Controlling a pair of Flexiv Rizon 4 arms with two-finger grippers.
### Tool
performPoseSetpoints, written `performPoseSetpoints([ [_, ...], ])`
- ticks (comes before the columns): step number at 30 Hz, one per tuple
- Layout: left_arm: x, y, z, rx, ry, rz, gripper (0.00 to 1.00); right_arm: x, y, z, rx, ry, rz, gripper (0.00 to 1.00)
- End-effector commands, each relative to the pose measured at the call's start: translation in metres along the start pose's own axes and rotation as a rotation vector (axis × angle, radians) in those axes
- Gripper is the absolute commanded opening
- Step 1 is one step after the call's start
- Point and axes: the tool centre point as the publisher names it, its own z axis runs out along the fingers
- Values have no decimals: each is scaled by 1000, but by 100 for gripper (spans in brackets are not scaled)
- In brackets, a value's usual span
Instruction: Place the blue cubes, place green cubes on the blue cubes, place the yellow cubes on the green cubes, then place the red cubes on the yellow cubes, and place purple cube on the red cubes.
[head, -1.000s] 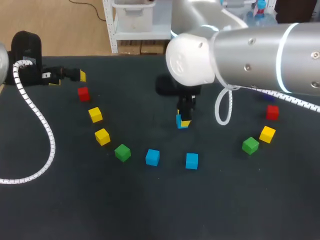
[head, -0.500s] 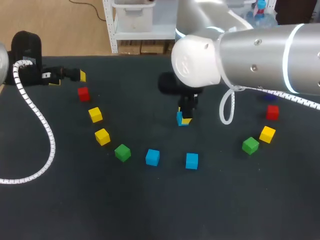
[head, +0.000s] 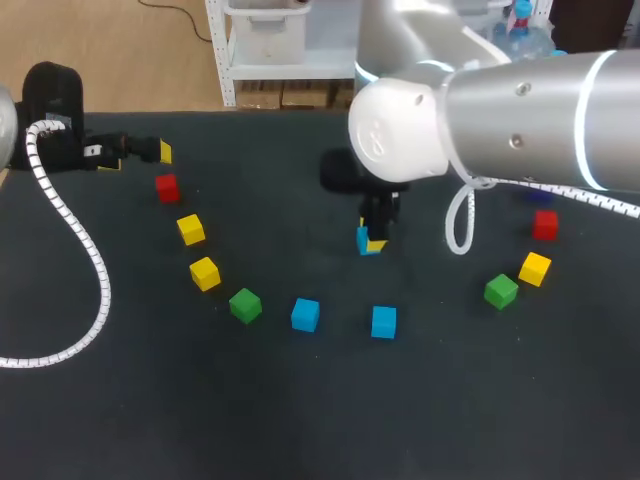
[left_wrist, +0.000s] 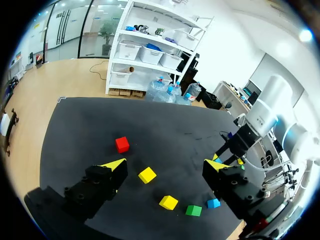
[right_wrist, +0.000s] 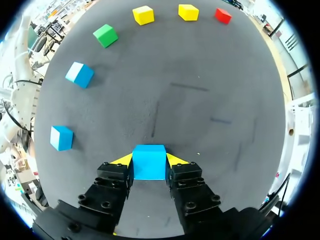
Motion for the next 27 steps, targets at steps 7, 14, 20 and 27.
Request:
performPoseSetpoints([
  [7, 1, 2, 0, 8, -5, 1, 100, -3, -1, 3, -7, 11, 0, 0],
  [14, 1, 2, 0, 8, -5, 1, 100, -2, 1, 8, -18, 5, 9, 0],
  [20, 1, 2, 0, 8, -5, 1, 100, 0, 2, 6, -11, 5, 18, 50],
  [27, 1, 2, 0, 8, -5, 1, 100, 0, 4, 2, -8, 7, 19, 100],
])
